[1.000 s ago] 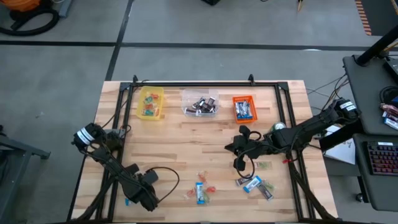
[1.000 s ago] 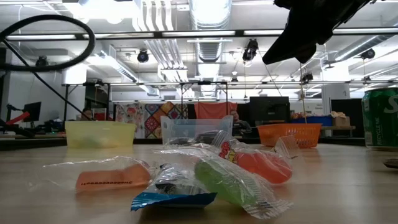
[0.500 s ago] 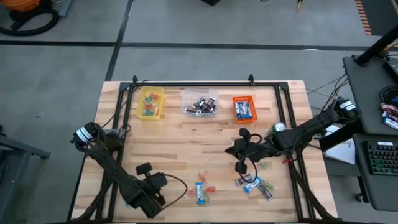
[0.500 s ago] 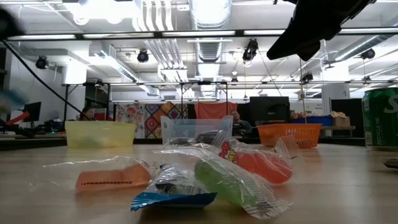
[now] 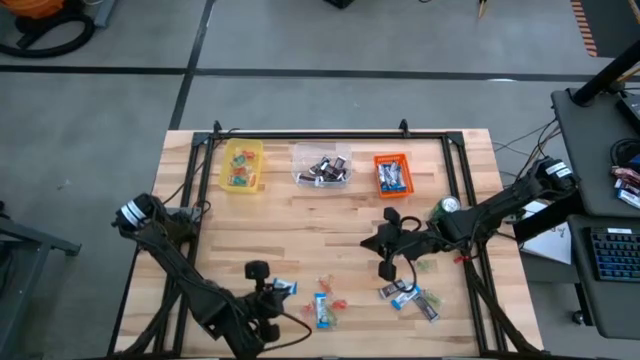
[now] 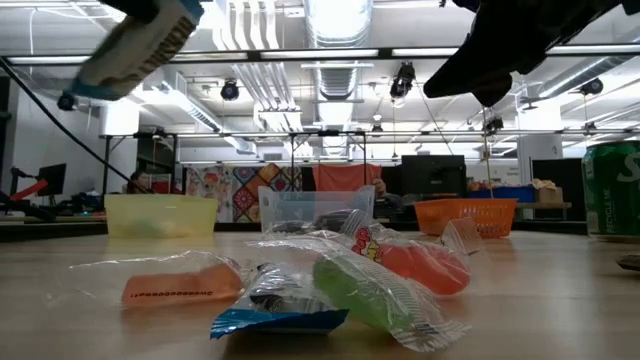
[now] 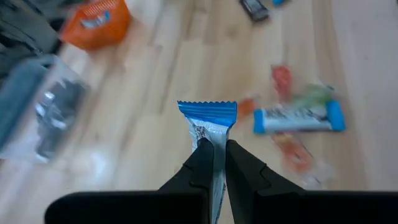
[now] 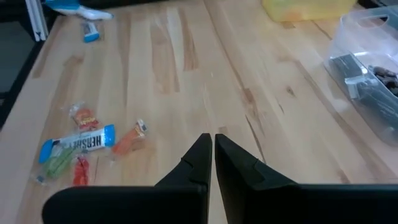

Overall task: Organize candy in baskets
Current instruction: Put the white chocolate bar chocolate into the orange bin

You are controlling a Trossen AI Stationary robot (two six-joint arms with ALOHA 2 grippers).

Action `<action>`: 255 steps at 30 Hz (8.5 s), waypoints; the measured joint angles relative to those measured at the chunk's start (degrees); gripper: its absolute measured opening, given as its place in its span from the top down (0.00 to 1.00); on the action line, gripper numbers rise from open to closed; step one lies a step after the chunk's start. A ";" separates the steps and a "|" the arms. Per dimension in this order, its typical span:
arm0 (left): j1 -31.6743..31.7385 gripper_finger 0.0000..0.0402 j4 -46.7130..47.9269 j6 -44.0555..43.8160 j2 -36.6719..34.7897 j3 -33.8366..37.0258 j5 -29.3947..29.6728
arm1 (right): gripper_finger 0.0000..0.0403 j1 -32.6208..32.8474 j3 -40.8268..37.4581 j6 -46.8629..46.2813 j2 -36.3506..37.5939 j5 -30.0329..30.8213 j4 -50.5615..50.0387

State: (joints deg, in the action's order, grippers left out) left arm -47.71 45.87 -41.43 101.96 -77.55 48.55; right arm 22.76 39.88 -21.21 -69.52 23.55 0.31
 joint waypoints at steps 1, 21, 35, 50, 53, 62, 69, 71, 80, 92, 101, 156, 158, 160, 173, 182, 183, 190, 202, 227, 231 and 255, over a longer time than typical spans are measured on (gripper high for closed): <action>0.06 0.99 -0.46 0.54 -0.39 0.57 1.16 | 0.97 0.00 -0.67 0.82 0.00 0.00 1.59; 10.59 0.99 -84.04 39.17 -11.72 33.99 -6.41 | 0.97 0.11 -6.46 13.88 -5.20 -5.99 32.87; 16.27 0.99 -94.97 40.81 -11.09 38.33 -13.33 | 0.88 -0.17 -6.11 15.66 -16.92 -8.61 52.66; 17.98 0.99 -105.17 39.43 -9.03 37.83 -13.08 | 0.40 -0.22 -2.02 16.79 -20.56 -1.15 52.63; 18.25 0.99 -107.20 39.61 -6.88 37.83 -13.11 | 0.38 -0.18 -0.52 18.52 -22.19 -2.03 52.49; 18.36 0.99 -109.75 38.26 -3.50 37.83 -21.27 | 0.39 -0.26 2.91 21.87 -24.51 -6.40 52.15; 18.54 0.99 -111.49 37.90 -1.54 37.83 -22.63 | 0.40 -0.28 2.97 21.85 -24.52 -14.30 52.26; 18.58 0.99 -112.46 37.93 -0.93 37.83 -22.64 | 0.41 -0.28 2.97 21.85 -24.52 -16.35 52.24; 18.67 0.99 -114.05 38.09 0.12 37.81 -24.14 | 0.55 -0.28 2.97 22.27 -24.52 -17.64 52.23; 18.63 0.97 -114.11 37.66 0.12 37.81 -24.21 | 0.94 -0.31 2.97 23.24 -24.52 -17.61 52.09; 18.67 0.78 -111.72 37.82 -1.21 37.82 -23.55 | 0.95 -0.39 2.97 22.83 -24.17 -17.61 49.32; 17.22 0.66 -59.73 8.74 -18.27 37.81 -24.36 | 0.74 -31.50 2.78 -21.62 -7.10 19.45 -29.35; 16.27 0.66 -58.87 4.55 -18.28 37.81 -26.63 | 0.74 -30.66 2.78 -21.62 -7.05 19.34 -29.30; 15.21 0.66 -58.22 0.46 -18.30 37.81 -28.90 | 0.75 -29.79 2.78 -21.60 -6.71 19.28 -28.82; 8.38 0.66 -52.04 -19.40 -18.33 37.81 -39.22 | 0.74 -21.74 2.78 -21.60 -4.24 19.39 -23.15; 4.79 0.66 -50.16 -25.84 -18.33 37.81 -40.21 | 0.75 -19.23 2.78 -19.25 -4.24 19.45 -16.64; 4.57 0.66 -49.40 -26.73 -18.33 37.81 -40.32 | 0.75 -19.15 2.78 -19.02 -4.24 19.42 -16.15; 4.59 0.67 -58.88 -25.44 -13.80 37.78 -35.82 | 0.75 -18.88 2.78 -18.82 -4.24 19.32 -15.66; 5.76 0.67 -52.30 -26.97 -5.56 31.24 -39.05 | 0.74 -18.88 2.78 -18.79 -4.24 18.38 -14.73; -2.88 0.62 12.19 -31.35 3.64 7.58 -58.83 | 0.75 -18.64 2.78 -18.60 -4.24 17.98 -14.57; -4.02 0.54 12.20 -34.70 3.80 7.60 -59.01 | 0.74 -18.64 2.78 -18.62 -4.24 17.97 -14.54; -4.91 0.85 10.43 -25.20 9.58 6.91 -55.53 | 0.73 -17.98 2.78 -17.85 -4.24 16.48 -14.58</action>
State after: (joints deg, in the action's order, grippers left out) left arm -52.62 56.30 -66.63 111.54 -70.65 -6.98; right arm 4.78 42.65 -39.06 -73.76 40.03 -14.26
